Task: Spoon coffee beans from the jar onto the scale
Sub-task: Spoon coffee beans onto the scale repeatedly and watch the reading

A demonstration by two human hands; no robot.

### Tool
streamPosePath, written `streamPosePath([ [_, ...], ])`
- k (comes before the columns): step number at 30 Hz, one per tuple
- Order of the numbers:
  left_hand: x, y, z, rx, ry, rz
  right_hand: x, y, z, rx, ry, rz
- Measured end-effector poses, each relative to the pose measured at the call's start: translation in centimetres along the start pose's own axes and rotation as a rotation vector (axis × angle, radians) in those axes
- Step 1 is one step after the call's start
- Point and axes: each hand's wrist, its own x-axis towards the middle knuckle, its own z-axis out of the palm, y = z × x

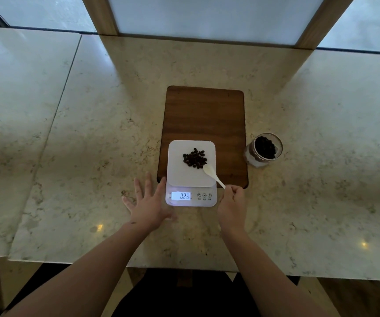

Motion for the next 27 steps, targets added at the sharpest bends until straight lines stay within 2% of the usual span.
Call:
streamPosePath([
  [14, -0.3, 0.1, -0.3, -0.015, -0.003, -0.001, -0.4, 0.5, -1.2, 0.063, 0.091, 0.030],
  [21, 0.1, -0.3, 0.0, -0.008, 0.011, 0.002, -0.2, 1.2, -3.3, 0.101, 0.070, 0.236],
  [27, -0.1, -0.3, -0.1, -0.015, 0.012, -0.001, 0.0, 1.4, -5.1, 0.667, -0.048, 0.543],
])
